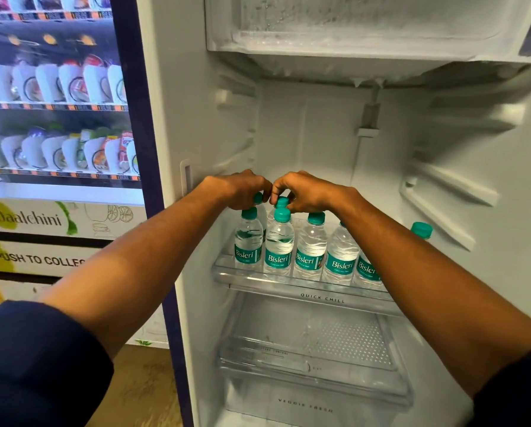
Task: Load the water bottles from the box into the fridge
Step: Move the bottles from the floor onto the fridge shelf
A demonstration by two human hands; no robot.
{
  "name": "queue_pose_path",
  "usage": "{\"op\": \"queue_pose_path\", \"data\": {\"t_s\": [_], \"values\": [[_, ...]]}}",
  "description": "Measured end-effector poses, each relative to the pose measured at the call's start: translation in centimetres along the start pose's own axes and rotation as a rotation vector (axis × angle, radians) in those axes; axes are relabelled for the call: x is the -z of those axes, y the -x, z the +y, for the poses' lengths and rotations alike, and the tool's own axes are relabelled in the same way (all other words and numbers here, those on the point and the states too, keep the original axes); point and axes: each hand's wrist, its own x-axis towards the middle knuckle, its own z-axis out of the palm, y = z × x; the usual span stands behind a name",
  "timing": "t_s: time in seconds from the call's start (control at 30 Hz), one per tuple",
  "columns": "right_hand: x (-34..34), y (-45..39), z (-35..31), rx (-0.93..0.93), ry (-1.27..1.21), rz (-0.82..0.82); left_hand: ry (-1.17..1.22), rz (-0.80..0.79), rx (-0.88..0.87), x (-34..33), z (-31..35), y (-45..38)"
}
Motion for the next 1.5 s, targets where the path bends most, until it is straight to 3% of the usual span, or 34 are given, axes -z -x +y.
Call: {"op": "queue_pose_path", "data": {"t_s": [0.57,0.73,1.13,1.5], "values": [[-0.3,1.0,-0.2,-0.042,-0.038,0.075,0.009,-0.075,0.073,1.1,0.2,-0.1],[-0.2,2.2,-1.0,-0.059,-0.063,0.229,0.019,0.092,0.107,1.2,1.0,1.2],[-2.2,6.3,-2.7,-0.203,0.246,0.503,-0.056,0.541,0.103,-1.9,4.4,6.5],[-6.2,10.2,-5.3,-0.133,0.175,0.575,0.104,0.578,0.126,-7.2,6.5,12.2]]}}
